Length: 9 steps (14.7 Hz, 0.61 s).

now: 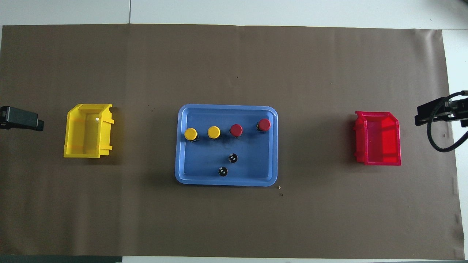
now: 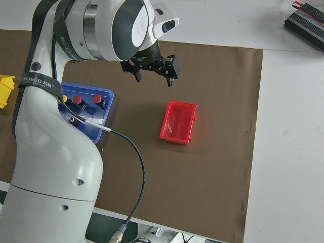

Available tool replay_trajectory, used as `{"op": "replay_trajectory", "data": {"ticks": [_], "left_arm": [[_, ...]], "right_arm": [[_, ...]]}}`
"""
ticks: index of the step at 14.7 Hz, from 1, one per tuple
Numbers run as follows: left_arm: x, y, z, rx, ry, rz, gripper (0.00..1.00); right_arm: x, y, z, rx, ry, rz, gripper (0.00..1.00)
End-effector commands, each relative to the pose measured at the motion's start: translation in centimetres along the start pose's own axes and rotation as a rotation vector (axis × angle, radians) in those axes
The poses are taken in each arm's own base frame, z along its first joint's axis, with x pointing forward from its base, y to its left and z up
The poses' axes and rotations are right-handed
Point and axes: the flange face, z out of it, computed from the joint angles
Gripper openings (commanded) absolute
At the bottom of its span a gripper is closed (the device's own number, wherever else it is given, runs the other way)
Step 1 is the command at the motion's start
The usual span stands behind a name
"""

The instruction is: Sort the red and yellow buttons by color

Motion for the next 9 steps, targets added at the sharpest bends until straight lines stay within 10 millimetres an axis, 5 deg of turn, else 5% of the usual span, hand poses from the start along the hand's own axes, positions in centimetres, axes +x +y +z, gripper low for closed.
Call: {"op": "replay_trajectory", "data": {"ticks": [1, 2, 6, 9], "left_arm": [[-0.9, -0.2, -0.2, 0.020, -0.006, -0.015, 1.00], [-0.9, -0.2, -0.2, 0.020, -0.006, -0.013, 1.00], [-0.9, -0.2, -0.2, 0.020, -0.006, -0.015, 1.00], [-0.9, -0.2, -0.2, 0.020, -0.006, -0.013, 1.00]], "right_arm": [[0.8, -0.5, -0.5, 0.005, 0.038, -0.022, 1.00], [1.4, -1.4, -0.4, 0.005, 0.059, -0.031, 1.00], [4.5, -12.8, 2.4, 0.017, 0.083, 0.014, 1.00], [7.8, -22.1, 6.4, 0.042, 0.126, 0.088, 1.00]]}}
